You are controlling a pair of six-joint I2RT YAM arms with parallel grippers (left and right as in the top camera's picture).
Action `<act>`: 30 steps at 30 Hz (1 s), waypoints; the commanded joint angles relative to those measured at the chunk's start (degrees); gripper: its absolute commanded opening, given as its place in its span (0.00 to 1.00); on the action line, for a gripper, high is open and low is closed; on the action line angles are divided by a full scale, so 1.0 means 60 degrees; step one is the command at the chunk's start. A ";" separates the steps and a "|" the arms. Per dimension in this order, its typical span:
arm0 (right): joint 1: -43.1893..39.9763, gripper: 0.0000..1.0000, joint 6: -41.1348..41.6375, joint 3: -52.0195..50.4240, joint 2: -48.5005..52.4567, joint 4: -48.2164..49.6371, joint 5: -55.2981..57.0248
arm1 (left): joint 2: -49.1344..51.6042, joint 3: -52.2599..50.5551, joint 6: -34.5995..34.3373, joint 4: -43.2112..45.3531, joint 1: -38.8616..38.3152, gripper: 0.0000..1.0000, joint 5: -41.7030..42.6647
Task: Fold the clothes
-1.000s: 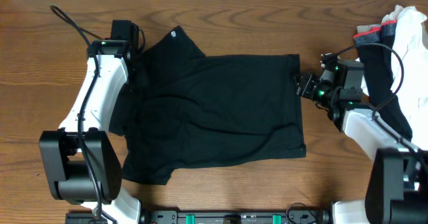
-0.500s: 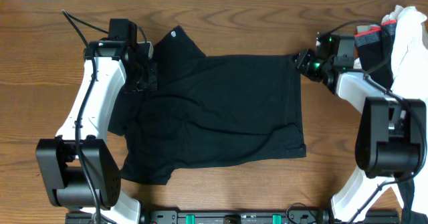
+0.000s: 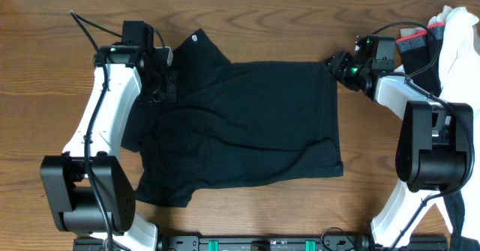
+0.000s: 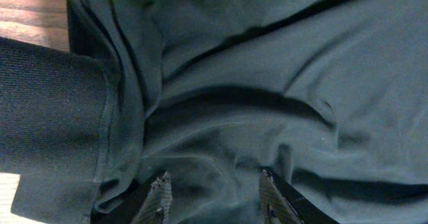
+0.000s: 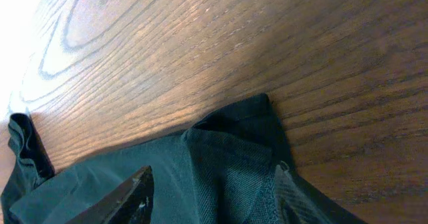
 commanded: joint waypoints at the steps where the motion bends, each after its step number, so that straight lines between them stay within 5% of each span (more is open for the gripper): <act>1: -0.0036 0.52 0.0051 0.0189 0.0324 -0.0036 0.0171 | -0.0146 0.0018 0.0091 -0.0055 -0.0007 0.45 0.0135; 9: -0.0018 0.49 0.0058 0.0189 0.0645 0.0229 0.0018 | -0.0146 0.0018 0.0091 -0.0055 -0.0007 0.45 0.0131; 21: -0.0324 0.09 0.0135 0.0441 0.0583 0.0736 -0.1333 | -0.0146 0.0018 0.0091 -0.0055 -0.0007 0.45 0.0131; 30: -0.0736 0.01 -0.0047 0.0838 0.0117 0.0535 -0.1774 | -0.0146 0.0018 0.0091 0.0018 -0.0007 0.46 0.0131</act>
